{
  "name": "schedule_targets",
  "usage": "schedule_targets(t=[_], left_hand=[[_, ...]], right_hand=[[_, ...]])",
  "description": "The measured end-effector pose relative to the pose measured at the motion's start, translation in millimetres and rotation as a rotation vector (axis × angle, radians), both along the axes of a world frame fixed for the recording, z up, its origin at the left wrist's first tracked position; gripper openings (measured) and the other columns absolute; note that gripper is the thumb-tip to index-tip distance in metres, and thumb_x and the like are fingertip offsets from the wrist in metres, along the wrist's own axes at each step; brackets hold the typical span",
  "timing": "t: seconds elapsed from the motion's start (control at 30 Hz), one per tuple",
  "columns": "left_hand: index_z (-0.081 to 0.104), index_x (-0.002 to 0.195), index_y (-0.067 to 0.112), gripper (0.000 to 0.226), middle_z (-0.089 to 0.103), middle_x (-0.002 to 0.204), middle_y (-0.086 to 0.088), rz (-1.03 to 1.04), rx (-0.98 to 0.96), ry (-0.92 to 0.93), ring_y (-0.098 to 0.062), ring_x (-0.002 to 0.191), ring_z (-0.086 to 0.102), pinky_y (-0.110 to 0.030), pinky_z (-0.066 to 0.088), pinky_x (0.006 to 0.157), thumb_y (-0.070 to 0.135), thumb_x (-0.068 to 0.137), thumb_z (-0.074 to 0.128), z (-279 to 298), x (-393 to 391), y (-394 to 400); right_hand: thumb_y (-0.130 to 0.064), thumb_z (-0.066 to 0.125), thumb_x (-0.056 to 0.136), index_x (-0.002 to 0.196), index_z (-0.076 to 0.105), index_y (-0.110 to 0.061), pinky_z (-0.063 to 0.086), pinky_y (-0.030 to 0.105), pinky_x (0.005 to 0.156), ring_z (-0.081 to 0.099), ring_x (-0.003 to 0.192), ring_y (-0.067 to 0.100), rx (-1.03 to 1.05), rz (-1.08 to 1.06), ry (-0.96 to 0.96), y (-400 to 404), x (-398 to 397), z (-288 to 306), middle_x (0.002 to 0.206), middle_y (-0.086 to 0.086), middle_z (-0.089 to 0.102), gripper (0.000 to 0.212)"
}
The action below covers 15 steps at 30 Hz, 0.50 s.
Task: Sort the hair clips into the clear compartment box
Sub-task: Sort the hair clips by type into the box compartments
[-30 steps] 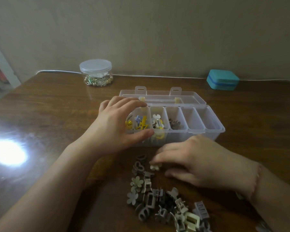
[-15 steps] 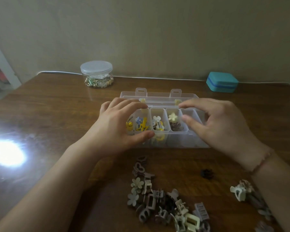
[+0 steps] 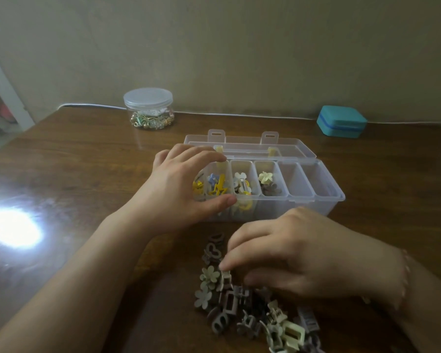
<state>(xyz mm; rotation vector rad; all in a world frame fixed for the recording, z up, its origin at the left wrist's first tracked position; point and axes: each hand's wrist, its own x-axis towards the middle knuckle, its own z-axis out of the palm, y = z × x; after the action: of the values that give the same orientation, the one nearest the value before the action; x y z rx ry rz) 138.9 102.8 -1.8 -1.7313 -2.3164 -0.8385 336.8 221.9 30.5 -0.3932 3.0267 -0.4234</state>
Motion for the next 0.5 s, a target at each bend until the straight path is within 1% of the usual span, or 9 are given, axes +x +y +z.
schedule_targets(t=[0.03,0.1,0.17,0.27,0.37,0.43,0.5], left_hand=[[0.051,0.132,0.036,0.072,0.05,0.137,0.017,0.0,-0.001,0.0,-0.01,0.134,0.033,-0.047,0.022,0.113,0.079,0.074,0.047,0.2,0.1,0.0],[0.051,0.132,0.036,0.072,0.05,0.137,0.017,-0.002,-0.002,-0.001,-0.009,0.134,0.032,-0.046,0.021,0.113,0.079,0.074,0.047,0.3,0.2,-0.1],[0.05,0.132,0.036,0.072,0.05,0.137,0.018,-0.004,-0.004,0.0,-0.009,0.134,0.032,-0.046,0.021,0.114,0.079,0.074,0.046,0.2,0.0,-0.1],[0.05,0.132,0.037,0.072,0.049,0.138,0.018,-0.006,-0.01,0.003,-0.008,0.134,0.031,-0.045,0.02,0.114,0.08,0.074,0.046,-0.3,-0.6,0.2],[0.05,0.132,0.037,0.072,0.049,0.138,0.018,-0.006,-0.012,0.006,-0.009,0.135,0.031,-0.045,0.02,0.114,0.08,0.074,0.046,-0.1,-1.4,0.2],[0.051,0.131,0.037,0.072,0.049,0.137,0.018,-0.009,-0.008,-0.005,-0.009,0.135,0.031,-0.046,0.02,0.114,0.08,0.074,0.046,0.4,-1.1,0.3],[0.051,0.13,0.037,0.072,0.05,0.137,0.018,-0.013,-0.002,-0.008,-0.01,0.135,0.032,-0.048,0.021,0.113,0.08,0.073,0.046,0.3,-0.7,0.5]], right_hand=[[-0.042,0.052,0.097,0.129,0.055,-0.045,0.049,0.022,0.071,0.061,0.092,-0.001,0.018,0.014,-0.005,-2.2,-1.1,-0.5,0.123,-0.022,0.057,0.032],[-0.042,0.049,0.098,0.131,0.051,-0.047,0.047,0.022,0.065,0.06,0.086,0.001,0.072,0.032,-0.013,-4.6,-2.5,-3.5,0.121,-0.021,0.057,0.033],[-0.041,0.049,0.098,0.125,0.055,-0.046,0.048,0.022,0.065,0.061,0.086,0.002,0.096,0.037,-0.015,-3.9,-2.8,-5.8,0.115,-0.02,0.058,0.028],[-0.044,0.051,0.095,0.112,0.061,-0.042,0.05,0.023,0.068,0.06,0.086,0.0,0.078,0.02,-0.001,0.1,-2.8,-7.1,0.107,-0.021,0.06,0.019],[-0.044,0.054,0.094,0.107,0.061,-0.04,0.049,0.02,0.069,0.059,0.083,-0.001,0.087,0.015,0.035,3.5,-1.7,-7.6,0.099,-0.02,0.061,0.016],[-0.042,0.056,0.093,0.107,0.063,-0.038,0.049,0.016,0.07,0.059,0.082,-0.004,0.024,-0.023,0.089,7.8,1.8,-4.2,0.094,-0.023,0.061,0.016],[-0.037,0.059,0.09,0.106,0.066,-0.031,0.05,0.015,0.066,0.061,0.079,-0.002,-0.142,-0.099,0.218,14.9,5.4,0.5,0.093,-0.022,0.063,0.018]])
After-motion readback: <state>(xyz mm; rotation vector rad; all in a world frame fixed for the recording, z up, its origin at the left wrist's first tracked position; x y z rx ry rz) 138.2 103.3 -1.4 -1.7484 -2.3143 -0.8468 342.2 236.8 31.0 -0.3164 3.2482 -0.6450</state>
